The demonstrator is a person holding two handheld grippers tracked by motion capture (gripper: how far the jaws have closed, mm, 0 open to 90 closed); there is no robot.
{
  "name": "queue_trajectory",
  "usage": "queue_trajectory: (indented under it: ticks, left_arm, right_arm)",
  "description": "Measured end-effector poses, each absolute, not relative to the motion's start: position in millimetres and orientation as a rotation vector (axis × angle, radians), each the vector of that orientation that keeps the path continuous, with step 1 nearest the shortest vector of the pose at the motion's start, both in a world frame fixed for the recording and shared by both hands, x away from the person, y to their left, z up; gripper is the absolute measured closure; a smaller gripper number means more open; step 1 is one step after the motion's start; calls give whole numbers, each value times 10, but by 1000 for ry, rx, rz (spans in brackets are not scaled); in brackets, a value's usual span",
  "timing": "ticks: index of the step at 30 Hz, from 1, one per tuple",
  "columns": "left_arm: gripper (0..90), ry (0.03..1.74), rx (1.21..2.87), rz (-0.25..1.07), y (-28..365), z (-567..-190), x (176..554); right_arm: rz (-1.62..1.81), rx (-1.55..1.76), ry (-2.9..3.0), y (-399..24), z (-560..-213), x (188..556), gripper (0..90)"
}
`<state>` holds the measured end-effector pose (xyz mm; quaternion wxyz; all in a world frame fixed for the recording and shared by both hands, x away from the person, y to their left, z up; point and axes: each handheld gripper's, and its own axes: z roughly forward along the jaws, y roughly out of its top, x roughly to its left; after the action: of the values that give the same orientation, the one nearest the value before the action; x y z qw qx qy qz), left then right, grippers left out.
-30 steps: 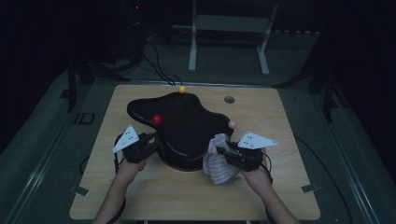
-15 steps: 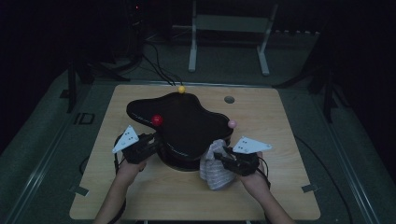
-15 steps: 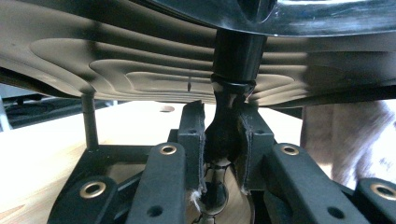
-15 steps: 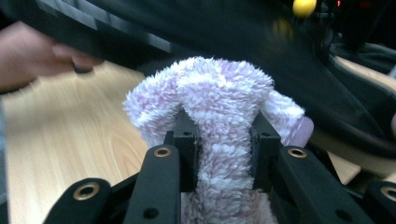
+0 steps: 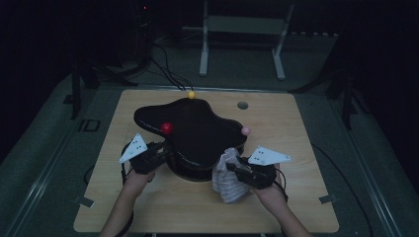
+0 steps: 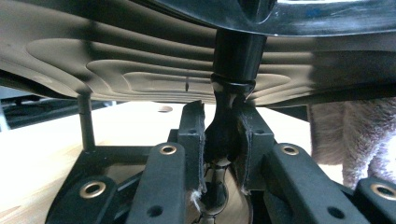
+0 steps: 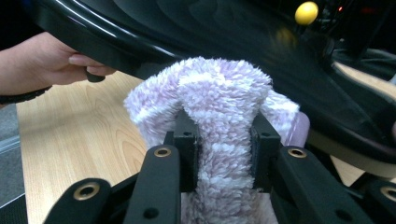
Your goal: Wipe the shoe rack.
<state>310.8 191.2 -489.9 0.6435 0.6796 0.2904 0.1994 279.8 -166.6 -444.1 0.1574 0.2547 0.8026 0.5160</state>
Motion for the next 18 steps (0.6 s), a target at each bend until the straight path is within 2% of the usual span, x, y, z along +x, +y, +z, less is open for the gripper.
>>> queue_trajectory:
  ticks: [6, 11, 18]
  left_arm:
    - [748, 654, 1556, 451, 1896, -4896, 3096]
    - [748, 662, 1542, 451, 1899, -4905, 3094]
    - [748, 661, 1549, 452, 1894, -4899, 3085]
  right_arm:
    - [1540, 619, 2241, -1632, -4176, 2628, 706]
    - [1507, 673, 2279, -1619, -4313, 2687, 707]
    - [1535, 550, 2242, -1528, -4152, 2477, 706]
